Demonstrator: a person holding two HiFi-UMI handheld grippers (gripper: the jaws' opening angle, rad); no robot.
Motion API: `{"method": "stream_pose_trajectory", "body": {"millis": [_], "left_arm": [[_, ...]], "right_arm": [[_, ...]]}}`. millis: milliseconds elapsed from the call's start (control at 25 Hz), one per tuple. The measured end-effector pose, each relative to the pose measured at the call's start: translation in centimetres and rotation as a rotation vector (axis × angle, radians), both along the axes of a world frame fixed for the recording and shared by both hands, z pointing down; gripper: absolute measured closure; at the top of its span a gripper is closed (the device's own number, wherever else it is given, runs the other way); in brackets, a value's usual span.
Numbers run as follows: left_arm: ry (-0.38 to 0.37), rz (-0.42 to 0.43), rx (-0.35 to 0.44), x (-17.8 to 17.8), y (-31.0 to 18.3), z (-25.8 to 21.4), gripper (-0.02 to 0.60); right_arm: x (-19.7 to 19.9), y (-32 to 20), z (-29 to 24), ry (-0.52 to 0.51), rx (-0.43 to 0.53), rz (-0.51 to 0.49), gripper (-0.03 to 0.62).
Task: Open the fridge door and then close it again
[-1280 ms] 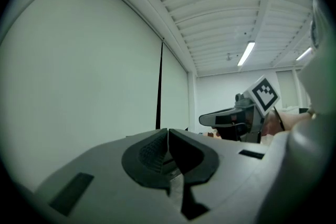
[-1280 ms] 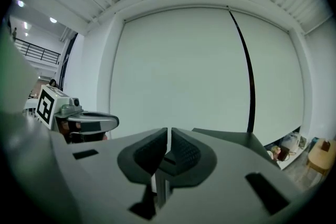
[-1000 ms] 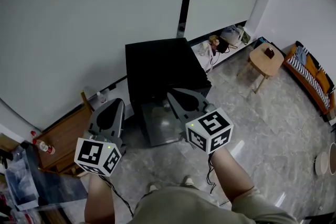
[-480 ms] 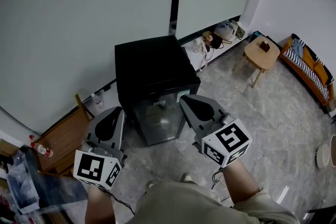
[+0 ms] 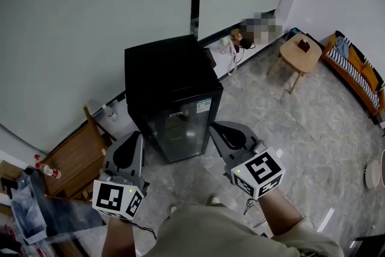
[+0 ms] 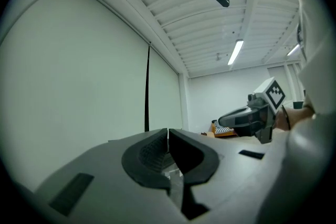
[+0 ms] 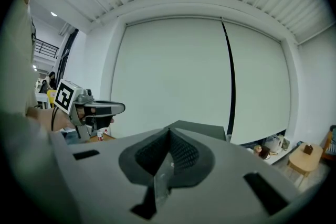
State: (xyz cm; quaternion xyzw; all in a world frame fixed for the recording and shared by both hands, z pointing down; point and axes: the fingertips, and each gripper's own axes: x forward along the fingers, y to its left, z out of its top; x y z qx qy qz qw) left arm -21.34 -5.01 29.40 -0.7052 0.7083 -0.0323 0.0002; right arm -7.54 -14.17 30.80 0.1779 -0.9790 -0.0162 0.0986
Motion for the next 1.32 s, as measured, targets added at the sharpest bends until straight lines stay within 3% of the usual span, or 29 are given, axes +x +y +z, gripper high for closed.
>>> {"method": "stream_pose_trajectory", "body": {"millis": [440,1320], "left_arm": [[0.028,0.003,-0.091,3.0,-0.4,4.2,0.572],[0.019,0.025,-0.109,5.5,-1.3,4.1,0.572]], "right_arm": [[2.7,0.1,3.9,-0.004,-0.137,-0.017,0.597],[4.3,-0.1,3.6,-0.008,-0.102,-0.039,0.597]]}}
